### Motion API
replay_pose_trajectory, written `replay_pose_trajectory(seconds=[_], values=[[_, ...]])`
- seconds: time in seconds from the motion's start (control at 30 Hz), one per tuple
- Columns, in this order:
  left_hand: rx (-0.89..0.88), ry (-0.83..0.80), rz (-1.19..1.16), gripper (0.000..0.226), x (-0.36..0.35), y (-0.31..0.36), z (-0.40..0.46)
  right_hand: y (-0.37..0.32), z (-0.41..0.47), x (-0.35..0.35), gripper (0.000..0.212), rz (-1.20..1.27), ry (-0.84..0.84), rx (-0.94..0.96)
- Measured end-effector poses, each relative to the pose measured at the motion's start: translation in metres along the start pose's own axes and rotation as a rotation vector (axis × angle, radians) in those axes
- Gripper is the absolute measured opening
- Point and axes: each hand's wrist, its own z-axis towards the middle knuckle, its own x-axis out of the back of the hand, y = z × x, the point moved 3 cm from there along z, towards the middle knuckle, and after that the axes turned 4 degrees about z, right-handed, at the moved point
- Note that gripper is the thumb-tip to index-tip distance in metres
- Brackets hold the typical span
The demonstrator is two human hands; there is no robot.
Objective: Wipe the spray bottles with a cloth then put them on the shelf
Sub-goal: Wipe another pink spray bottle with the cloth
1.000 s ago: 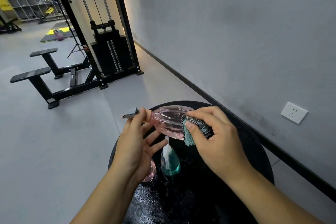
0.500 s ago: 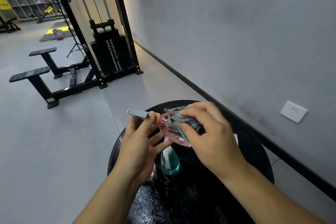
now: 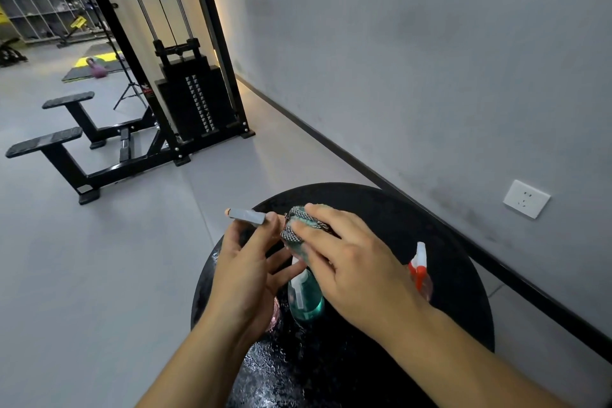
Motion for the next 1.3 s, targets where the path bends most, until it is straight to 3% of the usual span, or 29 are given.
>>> replay_pose_trajectory(seconds=[0.23,0.4,0.67,0.9,1.17,1.3], values=[[-0.071,0.020,-0.019,0.023,0.005,0.012,0.003,0.017,-0.004,0.011,0.034,0.077,0.050,-0.171],[-0.045,-0.012,0.013,0.034,-0.001,0.004,-0.002,0.008,-0.006,0.003,0.035,0.074,0.034,-0.070],[-0.112,0.041,0.020,0.011,0.003,0.010,0.000,0.017,-0.003,0.011,0.028,0.104,0.027,-0.154],[-0.087,0.028,0.041,0.015,-0.003,0.002,-0.003,0.004,-0.002,0.008,0.031,0.062,0.026,-0.047],[-0.125,0.097,0.039,0.012,0.006,0.009,0.001,0.017,-0.004,0.013,0.029,0.099,0.017,-0.181],[-0.107,0.083,0.058,0.012,0.001,0.003,-0.002,0.006,-0.003,0.009,0.029,0.058,0.023,-0.091]])
